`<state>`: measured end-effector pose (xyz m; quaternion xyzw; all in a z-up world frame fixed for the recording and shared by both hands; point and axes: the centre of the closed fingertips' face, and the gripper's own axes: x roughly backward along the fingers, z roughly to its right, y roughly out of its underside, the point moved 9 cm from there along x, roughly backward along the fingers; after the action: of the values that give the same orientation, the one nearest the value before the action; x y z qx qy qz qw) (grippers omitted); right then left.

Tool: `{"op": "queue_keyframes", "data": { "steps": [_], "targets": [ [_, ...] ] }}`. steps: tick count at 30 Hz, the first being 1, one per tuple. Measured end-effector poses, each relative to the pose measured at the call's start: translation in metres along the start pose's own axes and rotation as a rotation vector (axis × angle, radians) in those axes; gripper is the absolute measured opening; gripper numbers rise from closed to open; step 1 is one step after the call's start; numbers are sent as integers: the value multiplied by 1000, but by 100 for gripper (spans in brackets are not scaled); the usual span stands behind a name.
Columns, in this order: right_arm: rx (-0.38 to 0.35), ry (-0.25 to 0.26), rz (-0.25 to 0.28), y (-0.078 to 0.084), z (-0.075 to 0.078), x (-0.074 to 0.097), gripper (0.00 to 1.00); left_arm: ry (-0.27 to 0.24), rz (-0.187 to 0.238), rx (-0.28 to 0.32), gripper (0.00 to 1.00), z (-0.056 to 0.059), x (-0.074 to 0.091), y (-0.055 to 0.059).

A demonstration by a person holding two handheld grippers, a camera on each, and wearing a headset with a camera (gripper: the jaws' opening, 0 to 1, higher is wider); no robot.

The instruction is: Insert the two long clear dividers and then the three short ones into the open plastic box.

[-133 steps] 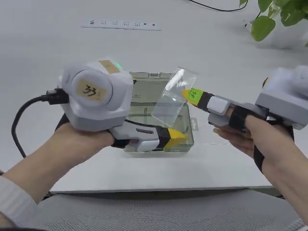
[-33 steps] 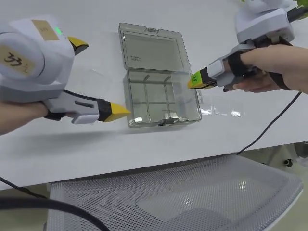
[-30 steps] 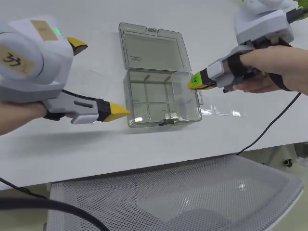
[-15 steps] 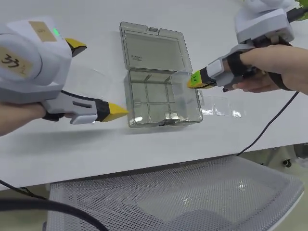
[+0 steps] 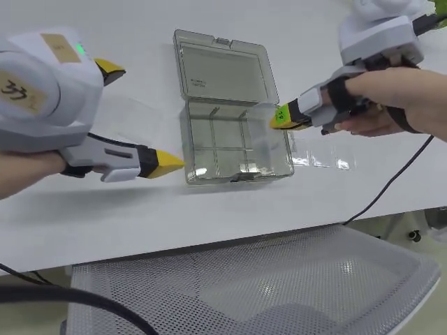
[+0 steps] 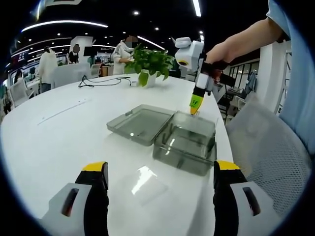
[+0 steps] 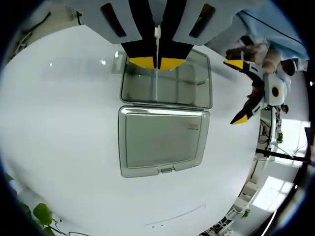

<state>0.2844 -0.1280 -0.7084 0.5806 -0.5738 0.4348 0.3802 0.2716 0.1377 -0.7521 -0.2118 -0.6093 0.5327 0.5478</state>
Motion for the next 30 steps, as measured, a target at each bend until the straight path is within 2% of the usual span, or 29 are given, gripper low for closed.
{"op": "queue_keyframes", "data": {
  "steps": [2,3,7,9,27,30],
  "targets": [
    [-5,0,2,0,1,-1,2,3,-3,1,90,0,0,1],
    [-5,-3,0,-8,10,-4,2,1,0,1,90,0,0,1],
    [9,13,1,-5,8,-5,2,2,-1,8,89,-1,0,2],
    [7,11,1,-3,1,-5,2,3,-3,7,89,-1,0,3],
    [-4,32,30,7,-1,0,2,8,4,12,88,1,-1,3],
    [-3,31,31,7,-5,-1,2,11,0,11,88,1,-1,4]
  ]
}}
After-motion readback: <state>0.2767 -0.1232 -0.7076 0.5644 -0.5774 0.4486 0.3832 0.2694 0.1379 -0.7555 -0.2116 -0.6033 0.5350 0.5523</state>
